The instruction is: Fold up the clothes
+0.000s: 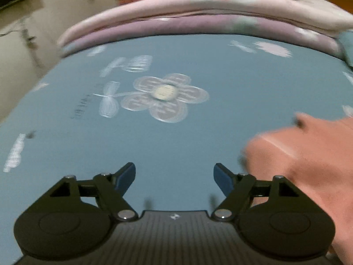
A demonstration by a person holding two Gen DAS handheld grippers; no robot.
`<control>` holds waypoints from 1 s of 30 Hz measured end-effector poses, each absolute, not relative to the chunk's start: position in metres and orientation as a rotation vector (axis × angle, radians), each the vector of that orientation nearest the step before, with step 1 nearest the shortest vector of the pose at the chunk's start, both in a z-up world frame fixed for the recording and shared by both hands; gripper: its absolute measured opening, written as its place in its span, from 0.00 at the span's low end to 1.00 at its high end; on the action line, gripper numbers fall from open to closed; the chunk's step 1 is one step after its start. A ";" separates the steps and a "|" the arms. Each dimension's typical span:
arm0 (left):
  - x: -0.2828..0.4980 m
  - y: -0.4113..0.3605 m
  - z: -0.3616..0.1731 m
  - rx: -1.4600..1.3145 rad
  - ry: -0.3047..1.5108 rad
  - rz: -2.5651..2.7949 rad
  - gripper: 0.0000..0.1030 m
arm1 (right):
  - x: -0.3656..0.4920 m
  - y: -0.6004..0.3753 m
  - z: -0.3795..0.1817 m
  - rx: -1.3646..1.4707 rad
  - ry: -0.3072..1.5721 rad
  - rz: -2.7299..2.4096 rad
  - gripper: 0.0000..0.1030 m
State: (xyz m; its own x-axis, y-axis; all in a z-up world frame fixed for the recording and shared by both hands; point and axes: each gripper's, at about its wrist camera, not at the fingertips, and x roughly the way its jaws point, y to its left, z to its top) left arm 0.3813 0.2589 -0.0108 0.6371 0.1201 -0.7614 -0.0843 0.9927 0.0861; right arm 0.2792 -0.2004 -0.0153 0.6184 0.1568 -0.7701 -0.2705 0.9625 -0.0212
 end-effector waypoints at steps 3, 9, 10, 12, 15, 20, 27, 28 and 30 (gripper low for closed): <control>0.359 0.237 -0.021 0.007 0.880 0.027 0.76 | 0.274 -0.196 -0.013 -0.159 0.864 0.264 1.00; 0.337 0.211 -0.041 -0.113 0.915 -0.059 0.76 | 0.268 -0.196 -0.013 -0.133 0.868 0.271 1.00; 0.335 0.207 -0.044 -0.120 0.921 -0.074 0.76 | 0.267 -0.196 -0.013 -0.131 0.868 0.271 1.00; 0.326 0.195 -0.044 -0.108 0.926 -0.091 0.76 | 0.266 -0.195 -0.012 -0.132 0.866 0.275 1.00; 0.319 0.179 -0.045 -0.085 0.929 -0.097 0.76 | 0.265 -0.189 -0.009 -0.150 0.854 0.303 1.00; 0.312 0.163 -0.041 -0.035 0.927 -0.102 0.81 | 0.266 -0.146 -0.002 -0.317 0.792 0.426 1.00; 0.298 0.163 -0.028 -0.011 0.887 -0.057 0.87 | 0.263 -0.060 -0.019 -0.532 0.747 0.676 1.00; 0.296 0.165 -0.027 -0.017 0.884 -0.048 0.87 | 0.262 -0.050 -0.026 -0.568 0.751 0.692 1.00; 0.293 0.169 -0.026 -0.024 0.885 -0.033 0.88 | 0.262 -0.033 -0.042 -0.646 0.751 0.695 1.00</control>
